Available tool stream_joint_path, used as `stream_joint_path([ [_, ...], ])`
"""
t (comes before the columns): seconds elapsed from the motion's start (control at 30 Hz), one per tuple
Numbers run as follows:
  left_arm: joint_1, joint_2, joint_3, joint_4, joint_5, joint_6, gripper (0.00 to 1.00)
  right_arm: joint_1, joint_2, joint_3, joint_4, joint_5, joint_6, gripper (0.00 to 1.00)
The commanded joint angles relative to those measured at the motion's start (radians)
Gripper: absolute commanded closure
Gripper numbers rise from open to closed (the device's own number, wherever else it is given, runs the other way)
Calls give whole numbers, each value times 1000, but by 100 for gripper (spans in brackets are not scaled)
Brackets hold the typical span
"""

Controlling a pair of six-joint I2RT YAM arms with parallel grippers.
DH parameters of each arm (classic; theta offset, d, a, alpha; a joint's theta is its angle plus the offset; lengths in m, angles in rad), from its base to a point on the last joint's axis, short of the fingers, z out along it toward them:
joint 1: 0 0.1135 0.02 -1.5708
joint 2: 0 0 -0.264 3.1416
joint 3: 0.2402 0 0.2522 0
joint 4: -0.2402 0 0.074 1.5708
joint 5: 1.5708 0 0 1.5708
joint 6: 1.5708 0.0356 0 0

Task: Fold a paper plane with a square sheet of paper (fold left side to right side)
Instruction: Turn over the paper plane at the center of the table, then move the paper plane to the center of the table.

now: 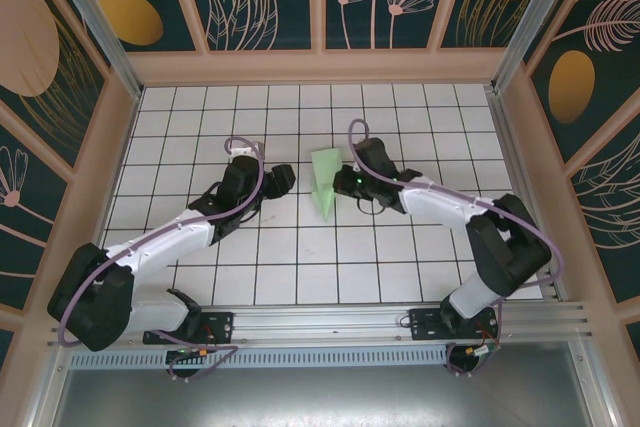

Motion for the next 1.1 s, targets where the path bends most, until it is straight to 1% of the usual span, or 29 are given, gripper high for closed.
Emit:
stream_joint_path([
  [0.0, 2, -16, 16, 1, -10, 20, 31, -58, 8, -123, 82, -134, 16, 98],
  [0.07, 3, -16, 15, 4, -3, 24, 30, -72, 8, -151, 71, -124, -8, 95],
  [0.1, 2, -16, 15, 3, -2, 24, 30, -113, 4, -158, 52, -100, -23, 92],
  [0.13, 2, -16, 14, 2, 0, 24, 30, -128, -1, -162, 34, -80, -38, 89],
  [0.2, 2, -19, 15, -1, 0, 26, 29, -157, -16, -156, -22, -30, -73, 80],
  [0.3, 1, -23, 15, -5, 5, 32, 29, -168, -49, -115, -147, 98, -115, 68],
  [0.4, 2, -27, 15, -11, 7, 43, 29, -158, -94, -70, -253, 171, -135, 65],
  [0.53, 1, -43, 7, -4, -12, 56, 28, -84, -146, -26, -325, 188, -127, 56],
  [0.57, 2, -47, 5, -4, -19, 60, 26, -41, -148, -11, -346, 193, -118, 53],
  [0.67, 3, -58, -3, 11, -25, 67, 24, 60, -125, 22, -385, 202, -78, 45],
  [0.77, 2, -69, -20, 42, -21, 69, 19, 121, -77, 43, -395, 216, -54, 41],
  [0.87, 2, -76, -26, 55, -18, 69, 17, 149, -16, 68, -414, 253, -52, 39],
  [1.07, 3, -82, -29, 46, -21, 75, 16, 171, 70, 102, -410, 257, -65, 38],
])
